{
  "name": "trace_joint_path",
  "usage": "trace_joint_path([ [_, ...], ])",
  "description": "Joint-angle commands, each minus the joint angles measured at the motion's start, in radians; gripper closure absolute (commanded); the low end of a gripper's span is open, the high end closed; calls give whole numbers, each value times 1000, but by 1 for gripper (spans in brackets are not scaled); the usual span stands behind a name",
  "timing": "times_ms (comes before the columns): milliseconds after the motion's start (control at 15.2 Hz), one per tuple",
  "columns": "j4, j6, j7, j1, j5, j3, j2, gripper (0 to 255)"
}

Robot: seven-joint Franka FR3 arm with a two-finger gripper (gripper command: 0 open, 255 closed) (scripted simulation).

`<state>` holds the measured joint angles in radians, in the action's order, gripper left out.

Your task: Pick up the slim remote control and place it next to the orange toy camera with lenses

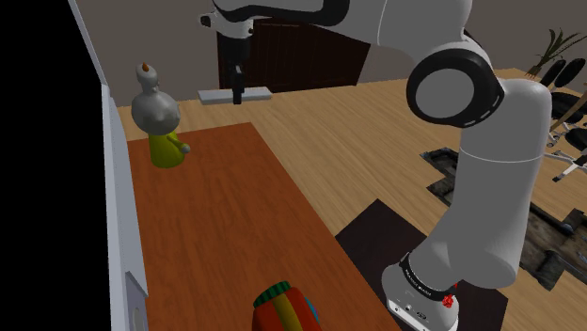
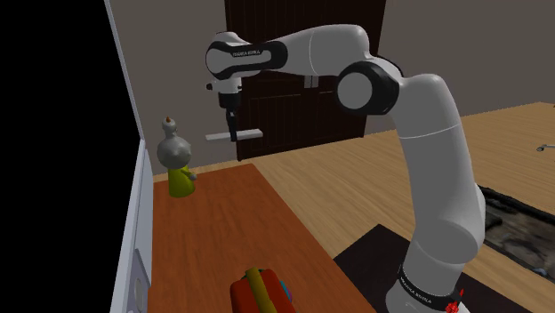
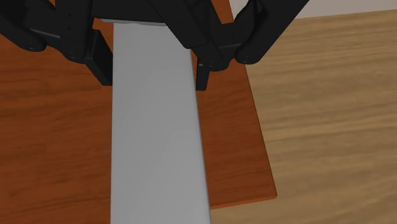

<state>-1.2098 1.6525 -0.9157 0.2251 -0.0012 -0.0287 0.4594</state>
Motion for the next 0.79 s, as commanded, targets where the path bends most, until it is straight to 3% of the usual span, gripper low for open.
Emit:
trace_joint_path([
  [0, 37, -31, 0, 0, 0, 0, 6, 255],
  [264, 112, -90, 1, 1, -1, 0, 22, 255],
  [726, -330, 50, 83, 52, 4, -29, -280, 255],
])
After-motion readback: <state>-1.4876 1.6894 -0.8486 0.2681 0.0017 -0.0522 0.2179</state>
